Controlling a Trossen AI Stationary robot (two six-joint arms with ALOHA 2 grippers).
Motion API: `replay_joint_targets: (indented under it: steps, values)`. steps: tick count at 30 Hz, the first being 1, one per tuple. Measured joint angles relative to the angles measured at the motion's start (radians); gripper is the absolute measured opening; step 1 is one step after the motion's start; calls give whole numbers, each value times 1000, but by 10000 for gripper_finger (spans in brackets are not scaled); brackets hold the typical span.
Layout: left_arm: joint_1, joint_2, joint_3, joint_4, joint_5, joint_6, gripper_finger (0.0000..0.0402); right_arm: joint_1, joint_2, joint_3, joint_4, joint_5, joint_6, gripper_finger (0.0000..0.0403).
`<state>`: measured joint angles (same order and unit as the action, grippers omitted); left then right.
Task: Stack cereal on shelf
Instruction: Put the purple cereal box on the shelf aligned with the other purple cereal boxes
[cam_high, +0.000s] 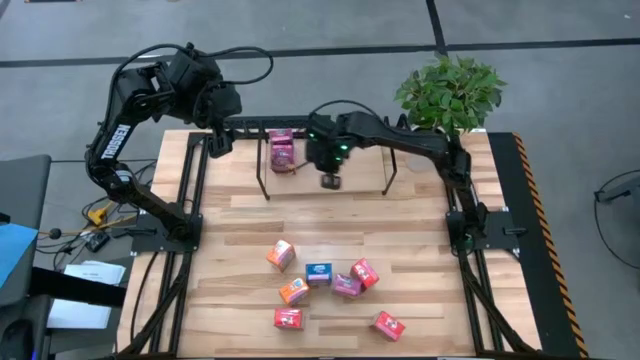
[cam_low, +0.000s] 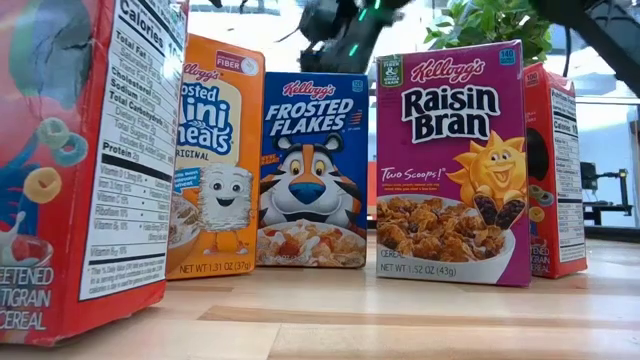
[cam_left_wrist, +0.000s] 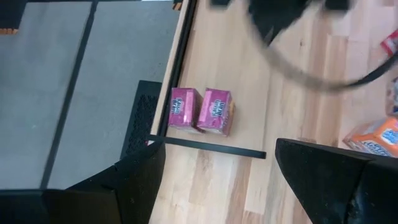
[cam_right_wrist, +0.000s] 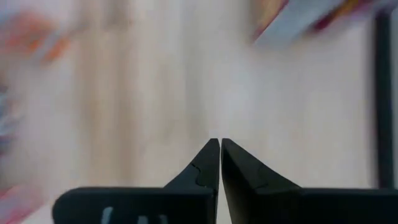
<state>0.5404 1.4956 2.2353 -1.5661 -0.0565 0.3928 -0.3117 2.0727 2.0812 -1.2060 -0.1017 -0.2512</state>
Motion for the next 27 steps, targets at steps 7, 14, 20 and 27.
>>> replay_joint_targets:
  steps: [7, 14, 20, 27]
  values:
    - [-6, -5, 0, 0, 35, -14, 297, 171, -133, 3, -328, -9, 340, 32]
    - [-6, -5, 0, 1, 105, -36, 297, 471, -290, -128, -305, 52, 675, 42]
    - [-7, -6, 0, 12, 163, -39, 297, 689, -331, -264, -180, 50, 860, 152]
    - [-7, -6, 0, 13, 184, -40, 297, 771, -244, -331, 95, 116, 883, 311]
